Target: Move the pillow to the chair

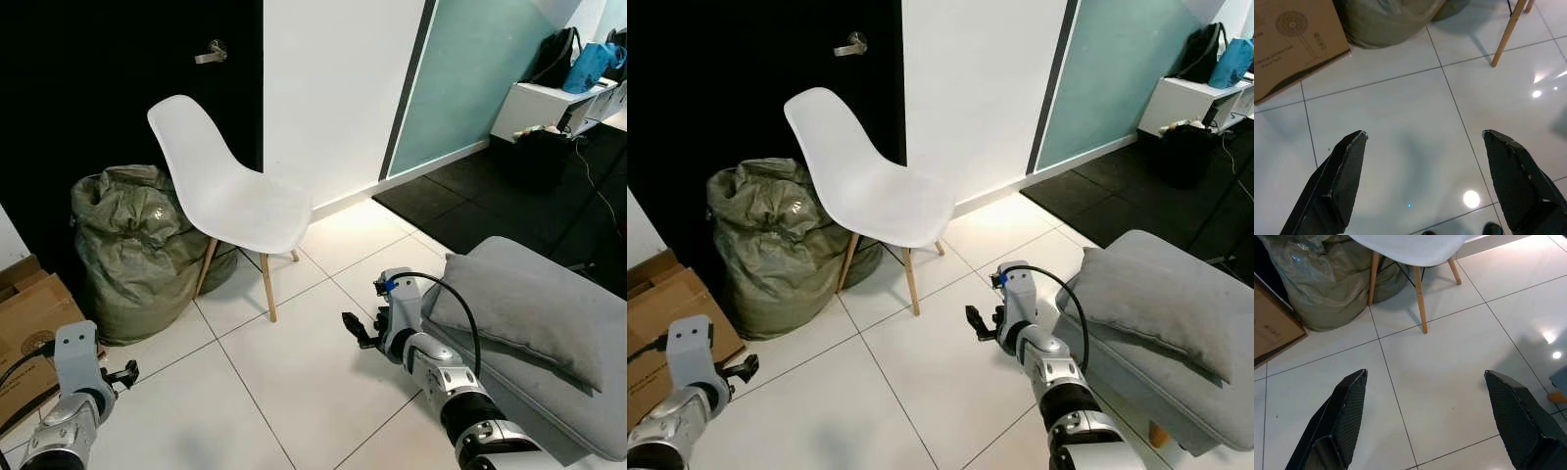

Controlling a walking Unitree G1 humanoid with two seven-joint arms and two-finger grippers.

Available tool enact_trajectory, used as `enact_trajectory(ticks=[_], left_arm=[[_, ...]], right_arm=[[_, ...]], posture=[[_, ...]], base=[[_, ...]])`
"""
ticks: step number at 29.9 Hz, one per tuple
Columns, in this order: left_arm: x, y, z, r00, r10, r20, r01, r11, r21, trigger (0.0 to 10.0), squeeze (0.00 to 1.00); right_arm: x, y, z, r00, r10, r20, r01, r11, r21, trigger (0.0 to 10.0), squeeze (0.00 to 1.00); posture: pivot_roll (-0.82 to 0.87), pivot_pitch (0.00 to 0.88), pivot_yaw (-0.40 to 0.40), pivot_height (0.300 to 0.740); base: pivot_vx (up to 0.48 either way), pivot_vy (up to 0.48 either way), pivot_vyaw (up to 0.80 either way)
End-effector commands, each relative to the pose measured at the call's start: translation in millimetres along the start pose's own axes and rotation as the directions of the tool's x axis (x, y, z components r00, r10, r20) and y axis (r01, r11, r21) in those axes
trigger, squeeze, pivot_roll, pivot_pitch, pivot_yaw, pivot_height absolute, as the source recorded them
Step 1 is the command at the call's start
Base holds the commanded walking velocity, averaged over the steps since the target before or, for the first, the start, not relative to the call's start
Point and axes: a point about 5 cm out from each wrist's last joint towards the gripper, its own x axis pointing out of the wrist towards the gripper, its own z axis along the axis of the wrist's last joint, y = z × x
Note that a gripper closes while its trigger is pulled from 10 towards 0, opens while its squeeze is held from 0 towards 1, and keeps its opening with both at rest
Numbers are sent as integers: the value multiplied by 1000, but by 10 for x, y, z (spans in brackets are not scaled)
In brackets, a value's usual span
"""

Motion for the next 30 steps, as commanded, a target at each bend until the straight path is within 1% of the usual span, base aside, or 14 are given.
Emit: enact_trajectory(ticks=[1, 2, 3, 5, 7, 9, 11, 14, 15, 17, 21, 24, 28, 30], left_arm=[[-3, 84, 17, 1000, 28, -4, -28, 1000, 12, 10000, 0], [-11, 131, 4, 999, 47, -12, -46, 999, 10, 10000, 0], [-11, 131, 4, 999, 47, -12, -46, 999, 10, 10000, 0], [-33, 223, -31, 996, 84, -29, -84, 996, 3, 10000, 0], [-41, 254, -50, 995, 97, -35, -97, 995, -10, 10000, 0], [-49, 273, -82, 993, 104, -49, -104, 995, -2, 10000, 0], [-48, 251, -82, 995, 92, -35, -93, 995, -25, 10000, 0], [-22, 125, -35, 999, 48, 0, -48, 999, -1, 10000, 0], [-22, 125, -35, 999, 48, 0, -48, 999, -1, 10000, 0], [-5, 40, -35, 1000, 17, 3, -17, 1000, 12, 10000, 0], [10, -31, -39, 1000, -7, -2, 7, 1000, 24, 10000, 0], [15, -53, -57, 1000, -20, -14, 20, 1000, 5, 10000, 0], [14, -41, -81, 999, -14, -29, 15, 999, 28, 10000, 0], [12, -61, -56, 1000, -22, -1, 22, 999, 24, 10000, 0]], right_arm=[[-16, -19, -21, 1000, -6, -7, 6, 1000, 5, 10000, 0], [-15, -18, -20, 1000, -6, -7, 6, 1000, 4, 10000, 0], [-15, -18, -20, 1000, -6, -7, 6, 1000, 4, 10000, 0], [-16, -19, -18, 1000, -6, -5, 6, 1000, 4, 10000, 0], [-17, -19, -18, 1000, -6, -5, 6, 1000, 5, 10000, 0], [-17, -20, -18, 1000, -6, -5, 6, 1000, 6, 10000, 0], [-19, -22, -17, 1000, -5, -4, 5, 1000, 5, 10000, 0], [-23, -29, -19, 1000, -6, -4, 6, 1000, 3, 10000, 0], [-23, -29, -19, 1000, -6, -4, 6, 1000, 3, 10000, 0], [-23, -30, -21, 1000, -5, -5, 5, 1000, 2, 10000, 0], [-22, -28, -23, 1000, -5, -6, 5, 1000, -1, 10000, 0], [-22, -26, -27, 1000, -5, -6, 5, 1000, 0, 10000, 0], [-22, -22, -32, 1000, -5, -6, 5, 1000, 1, 10000, 0], [-24, -22, -37, 1000, -6, -6, 6, 1000, 3, 10000, 0]], posture=[[-141, 5, -71, 740], [-144, 4, -69, 740], [-144, 4, -69, 740], [-145, 4, -71, 740], [-144, 5, -71, 740], [-141, 5, -72, 740], [-146, 4, -71, 740], [-142, 0, -76, 740], [-142, 0, -76, 740], [-142, 0, -77, 740], [-146, 0, -74, 740], [-144, 0, -72, 740], [-149, 0, -67, 740], [-144, 0, -68, 740]], base=[[0, 0, 0], [0, 0, 0], [0, 0, 0], [0, 0, 0], [0, 0, 0], [0, 0, 0], [0, 0, 0], [0, 0, 0], [0, 0, 0], [0, 0, 0], [0, 0, 0], [0, 0, 0], [0, 0, 0], [0, 0, 0]])
